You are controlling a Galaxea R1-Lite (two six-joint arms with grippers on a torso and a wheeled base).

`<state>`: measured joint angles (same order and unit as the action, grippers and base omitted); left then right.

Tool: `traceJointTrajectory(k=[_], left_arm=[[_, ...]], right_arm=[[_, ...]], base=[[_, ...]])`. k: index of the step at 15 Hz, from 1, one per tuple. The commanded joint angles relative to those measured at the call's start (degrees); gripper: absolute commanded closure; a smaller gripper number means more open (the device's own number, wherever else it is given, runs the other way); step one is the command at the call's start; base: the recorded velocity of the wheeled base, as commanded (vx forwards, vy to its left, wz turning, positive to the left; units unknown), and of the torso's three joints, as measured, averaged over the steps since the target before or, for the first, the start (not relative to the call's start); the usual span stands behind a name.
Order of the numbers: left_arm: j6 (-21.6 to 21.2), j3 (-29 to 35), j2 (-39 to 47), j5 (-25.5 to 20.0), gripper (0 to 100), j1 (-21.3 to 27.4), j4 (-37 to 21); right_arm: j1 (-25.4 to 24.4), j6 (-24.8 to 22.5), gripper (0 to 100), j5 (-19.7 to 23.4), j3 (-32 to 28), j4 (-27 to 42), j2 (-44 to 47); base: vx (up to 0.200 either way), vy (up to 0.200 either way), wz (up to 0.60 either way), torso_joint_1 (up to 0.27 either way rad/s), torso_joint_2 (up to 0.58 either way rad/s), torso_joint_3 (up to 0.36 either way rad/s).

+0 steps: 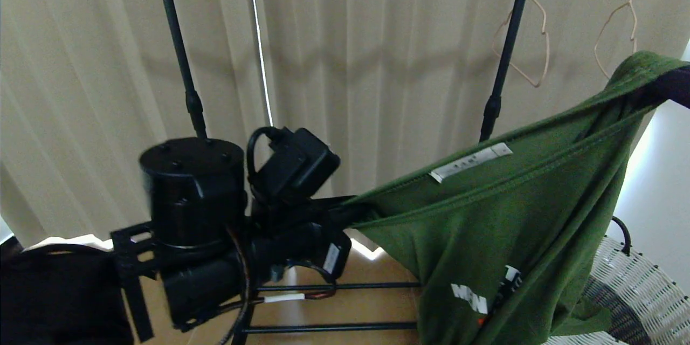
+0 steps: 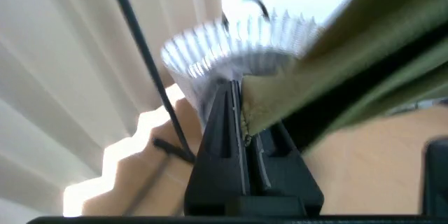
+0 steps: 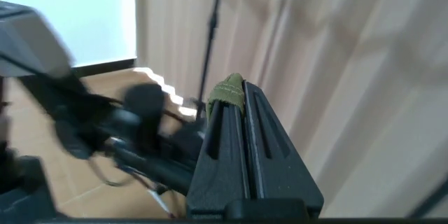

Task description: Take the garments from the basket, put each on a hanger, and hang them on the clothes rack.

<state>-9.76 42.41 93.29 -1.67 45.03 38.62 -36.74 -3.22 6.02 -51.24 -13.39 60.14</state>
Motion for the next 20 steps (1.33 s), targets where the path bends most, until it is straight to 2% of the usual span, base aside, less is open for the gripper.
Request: traceJointTrajectory(k=[1, 4, 5, 6, 7, 10, 12, 20], left_arm=[[-0.17, 6.19, -10.68, -0.18, 100, -5.66, -8.47], [-0.43, 18.76, -13.14, 0.0, 100, -9.96, -25.35], [-0.69, 21.49, -13.23, 0.09, 100, -10.23, -28.6], [-0.87, 27.55, -12.87, 0.18, 100, -10.23, -35.02], [-0.87, 30.71, -12.52, 0.18, 100, -10.23, -37.57], [-1.22, 35.2, -9.62, 0.44, 100, -10.23, -36.95], [-2.01, 36.34, -9.45, 0.53, 100, -10.14, -37.04], [-2.98, 32.21, -10.77, 0.7, 100, -9.44, -35.54]], right_arm=[[0.88, 0.05, 100, -0.05, -1.67, -0.06, 2.09], [3.87, 0.05, 100, -0.05, -3.78, -0.15, 6.22], [4.57, 0.05, 100, -0.05, -4.05, -0.15, 7.01], [5.98, 0.05, 100, -0.05, -5.1, -0.15, 8.51], [6.86, 0.05, 100, -0.05, -5.98, -0.5, 9.39], [9.14, -0.03, 100, -0.05, -6.24, -7.09, 10.44], [9.5, -0.03, 100, -0.05, -5.36, -7.53, 10.44], [13.1, -0.03, 100, -0.22, -3.87, -7.62, 12.02]], base=[[0.0, 0.0, 0.0, 0.0, 0.0, 0.0], [0.0, 0.0, 0.0, 0.0, 0.0, 0.0], [0.0, 0.0, 0.0, 0.0, 0.0, 0.0], [0.0, 0.0, 0.0, 0.0, 0.0, 0.0], [0.0, 0.0, 0.0, 0.0, 0.0, 0.0], [0.0, 0.0, 0.0, 0.0, 0.0, 0.0], [0.0, 0.0, 0.0, 0.0, 0.0, 0.0], [0.0, 0.0, 0.0, 0.0, 0.0, 0.0]])
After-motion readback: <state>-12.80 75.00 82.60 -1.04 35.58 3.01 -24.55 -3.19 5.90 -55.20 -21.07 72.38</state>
